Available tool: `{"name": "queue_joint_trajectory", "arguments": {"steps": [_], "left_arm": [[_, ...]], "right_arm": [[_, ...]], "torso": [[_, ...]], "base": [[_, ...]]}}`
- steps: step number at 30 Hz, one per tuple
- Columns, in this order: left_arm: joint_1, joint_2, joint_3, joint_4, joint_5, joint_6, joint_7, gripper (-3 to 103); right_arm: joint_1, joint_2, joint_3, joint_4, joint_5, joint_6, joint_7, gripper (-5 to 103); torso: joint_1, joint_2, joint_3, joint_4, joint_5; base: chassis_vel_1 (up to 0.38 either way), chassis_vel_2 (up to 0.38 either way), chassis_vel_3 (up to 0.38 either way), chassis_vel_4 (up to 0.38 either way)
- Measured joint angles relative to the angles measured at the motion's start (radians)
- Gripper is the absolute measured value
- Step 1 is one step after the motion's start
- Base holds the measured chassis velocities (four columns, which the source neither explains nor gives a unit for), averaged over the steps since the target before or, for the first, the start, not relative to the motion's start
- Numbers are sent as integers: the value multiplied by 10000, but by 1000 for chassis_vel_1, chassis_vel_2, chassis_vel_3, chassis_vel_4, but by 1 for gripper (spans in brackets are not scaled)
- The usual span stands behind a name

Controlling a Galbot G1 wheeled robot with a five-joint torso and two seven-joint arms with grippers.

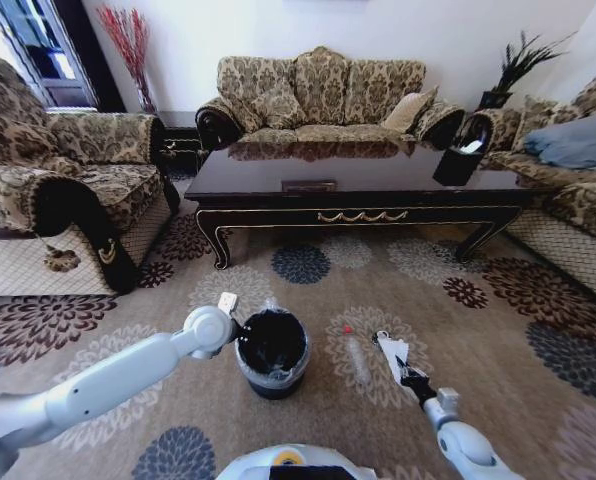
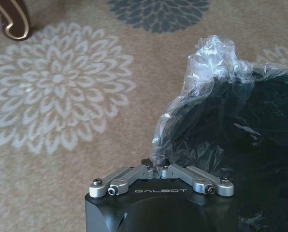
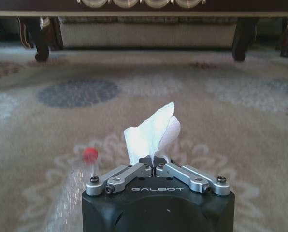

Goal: Move to the front of the table and pick up the trash from the floor, then place it into the trash bin.

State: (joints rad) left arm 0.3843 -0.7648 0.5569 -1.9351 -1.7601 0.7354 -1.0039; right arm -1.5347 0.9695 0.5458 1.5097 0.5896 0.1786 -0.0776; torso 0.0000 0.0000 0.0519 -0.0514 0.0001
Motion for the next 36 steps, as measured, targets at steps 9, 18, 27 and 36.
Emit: {"name": "queue_joint_trajectory", "arguments": {"steps": [9,18,27,36], "left_arm": [[-843,-1536,1120,624,-280,0,-383,2],[-1420,-2240,1715,1310,-396,0,-397,2],[-1670,-2834,1935,1558,-562,0,-498,2],[-2215,-3115,2146,1466,-1084,0,-657,2]], "right_arm": [[-1500,-198,869,2791,74,130,573,0],[-2875,-126,1399,5244,-7,28,480,0],[-3372,119,1059,7298,-598,-639,995,0],[-3697,327,588,8323,-789,-1218,1034,0]], "torso": [[0,0,0,-3,0],[0,0,0,1,-1],[0,0,0,0,0],[0,0,0,3,0]], "base": [[0,0,0,0],[0,0,0,0],[0,0,0,0],[0,0,0,0]]}}
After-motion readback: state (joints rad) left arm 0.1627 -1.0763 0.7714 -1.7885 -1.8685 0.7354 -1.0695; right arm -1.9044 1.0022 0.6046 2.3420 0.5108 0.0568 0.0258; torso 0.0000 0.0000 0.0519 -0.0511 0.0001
